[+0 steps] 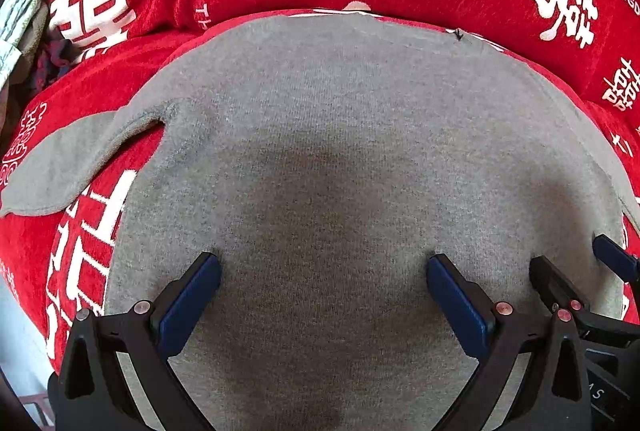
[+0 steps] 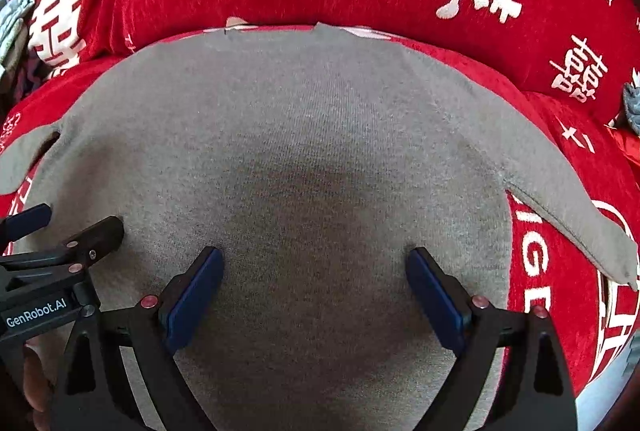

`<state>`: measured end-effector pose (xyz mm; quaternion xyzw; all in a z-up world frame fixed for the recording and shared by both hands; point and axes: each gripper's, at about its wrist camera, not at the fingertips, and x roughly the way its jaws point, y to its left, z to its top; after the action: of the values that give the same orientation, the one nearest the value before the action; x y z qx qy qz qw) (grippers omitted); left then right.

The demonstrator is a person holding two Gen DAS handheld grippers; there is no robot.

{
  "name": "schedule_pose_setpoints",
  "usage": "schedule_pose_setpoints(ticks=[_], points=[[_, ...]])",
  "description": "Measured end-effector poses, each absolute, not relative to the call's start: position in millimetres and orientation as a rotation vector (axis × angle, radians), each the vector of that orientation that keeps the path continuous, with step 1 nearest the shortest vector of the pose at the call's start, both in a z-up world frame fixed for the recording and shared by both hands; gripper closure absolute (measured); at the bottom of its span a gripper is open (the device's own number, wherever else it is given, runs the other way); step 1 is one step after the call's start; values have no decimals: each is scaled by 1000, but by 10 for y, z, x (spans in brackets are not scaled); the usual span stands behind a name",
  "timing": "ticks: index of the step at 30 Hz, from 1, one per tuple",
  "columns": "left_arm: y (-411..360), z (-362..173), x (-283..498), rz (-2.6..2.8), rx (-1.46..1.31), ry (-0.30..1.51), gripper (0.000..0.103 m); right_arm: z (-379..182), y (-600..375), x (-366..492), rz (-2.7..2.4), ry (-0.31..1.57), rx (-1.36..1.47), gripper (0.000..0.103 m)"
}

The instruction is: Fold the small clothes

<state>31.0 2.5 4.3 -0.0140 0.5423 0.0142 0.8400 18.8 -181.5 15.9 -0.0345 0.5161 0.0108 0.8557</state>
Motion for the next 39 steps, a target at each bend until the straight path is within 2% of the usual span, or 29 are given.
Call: schedule_pose_setpoints(ticks=[6,12,39], points=[[9,55,344,49,-33,1150,0,183,-1811,259,9,1147,-69,8],[48,80,399,28,-32,1198,0,204,-1789,230,2,1128,-62,9],[-51,419,490,67,0,1139,0,532,-1835,230,23,1040,-44,9]])
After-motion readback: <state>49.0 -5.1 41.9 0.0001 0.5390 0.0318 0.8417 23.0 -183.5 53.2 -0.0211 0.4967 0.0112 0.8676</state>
